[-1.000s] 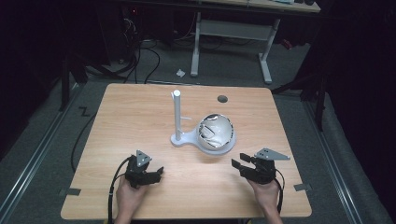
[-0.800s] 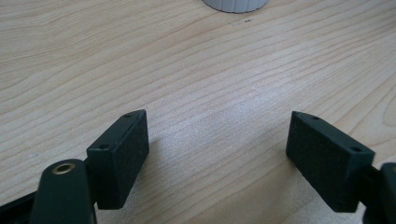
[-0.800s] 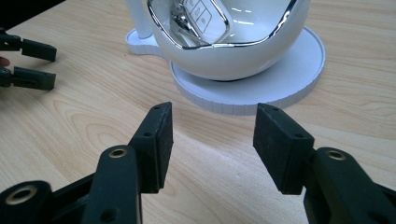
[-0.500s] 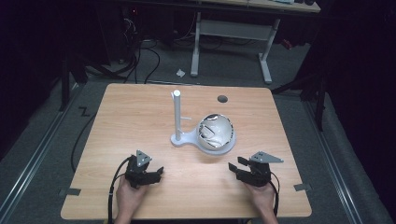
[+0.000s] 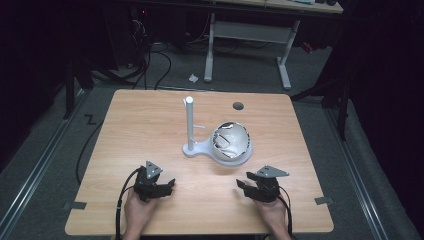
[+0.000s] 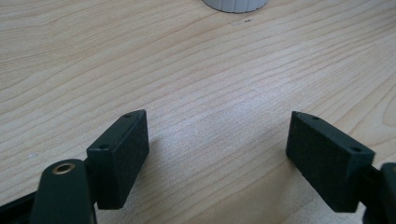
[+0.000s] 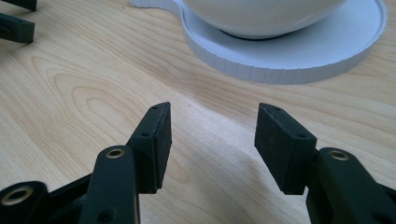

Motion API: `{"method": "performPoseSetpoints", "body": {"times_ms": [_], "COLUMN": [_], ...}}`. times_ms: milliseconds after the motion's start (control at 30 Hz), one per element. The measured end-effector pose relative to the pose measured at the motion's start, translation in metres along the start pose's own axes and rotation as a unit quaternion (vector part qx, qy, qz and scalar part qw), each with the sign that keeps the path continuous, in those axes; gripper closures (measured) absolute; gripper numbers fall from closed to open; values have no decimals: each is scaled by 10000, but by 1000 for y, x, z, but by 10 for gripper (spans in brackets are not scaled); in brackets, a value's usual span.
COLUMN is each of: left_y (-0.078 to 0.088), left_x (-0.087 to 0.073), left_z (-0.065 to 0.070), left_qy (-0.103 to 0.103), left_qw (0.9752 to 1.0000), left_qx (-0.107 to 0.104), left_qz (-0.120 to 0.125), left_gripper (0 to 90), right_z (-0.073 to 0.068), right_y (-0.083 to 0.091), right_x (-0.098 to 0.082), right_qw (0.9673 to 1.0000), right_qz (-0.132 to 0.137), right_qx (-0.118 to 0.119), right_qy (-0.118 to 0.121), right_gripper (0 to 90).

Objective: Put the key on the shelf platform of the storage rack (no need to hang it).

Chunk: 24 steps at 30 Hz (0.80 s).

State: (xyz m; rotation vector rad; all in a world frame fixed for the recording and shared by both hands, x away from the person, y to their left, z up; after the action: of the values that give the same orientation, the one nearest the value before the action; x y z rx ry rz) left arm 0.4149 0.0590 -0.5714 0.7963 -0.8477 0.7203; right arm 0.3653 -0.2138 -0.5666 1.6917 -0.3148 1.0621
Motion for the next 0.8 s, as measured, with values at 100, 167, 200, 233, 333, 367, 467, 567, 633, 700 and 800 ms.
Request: {"method": "performPoseSetpoints", "body": {"times_ms": [100,167,200,233,333,367,467,567,633,700,800], "left_y": [0,0,0,0,0,0,0,0,0,0,0], "left_x": [0,0,0,0,0,0,0,0,0,0,0], "left_z": [0,0,0,0,0,0,0,0,0,0,0], "left_qy": [-1,-13,-13,-13,-13,-14,-13,-13,-12,-12,-13], "left_qw": [10000,10000,10000,10000,10000,10000,10000,10000,10000,10000,10000], "left_qx": [-1,-1,-2,-2,-3,-2,-3,-4,-5,-8,-10], "left_qz": [0,-8,-9,-9,-9,-9,-9,-11,-10,-11,-11], "left_gripper": [215,215,215,215,215,215,215,215,215,215,215], "right_z": [-4,-6,-6,-7,-8,-9,-9,-10,-12,-14,-14], "right_y": [-3,-5,-6,-7,-9,-9,-9,-11,-12,-13,-13], "right_x": [-1,-2,-3,-4,-5,-5,-5,-6,-7,-7,-7], "right_qw": [10000,10000,9999,9999,9999,9998,9998,9992,9986,9977,9977], "right_qz": [-40,-66,-79,-88,-114,-130,-151,-274,-294,-309,-314], "right_qx": [-1,-4,-9,-8,-25,-37,-58,-123,-228,-320,-316], "right_qy": [35,61,71,80,108,118,148,251,363,516,512], "right_gripper": [464,464,464,463,461,460,452,434,429,425,421]}}
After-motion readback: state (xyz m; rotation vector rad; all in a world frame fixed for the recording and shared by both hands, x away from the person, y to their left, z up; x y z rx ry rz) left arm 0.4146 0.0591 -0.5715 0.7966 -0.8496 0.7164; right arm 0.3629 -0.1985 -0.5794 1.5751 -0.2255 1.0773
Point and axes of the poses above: each handheld gripper's, and its own axes: y roughly backward along the jaws, x roughly out of its top, z roughly to its right, the point moved 7 cm from there along -y, roughly forward along the jaws, and after that the axes turned 5 degrees about -x, right-handed, at the moved point
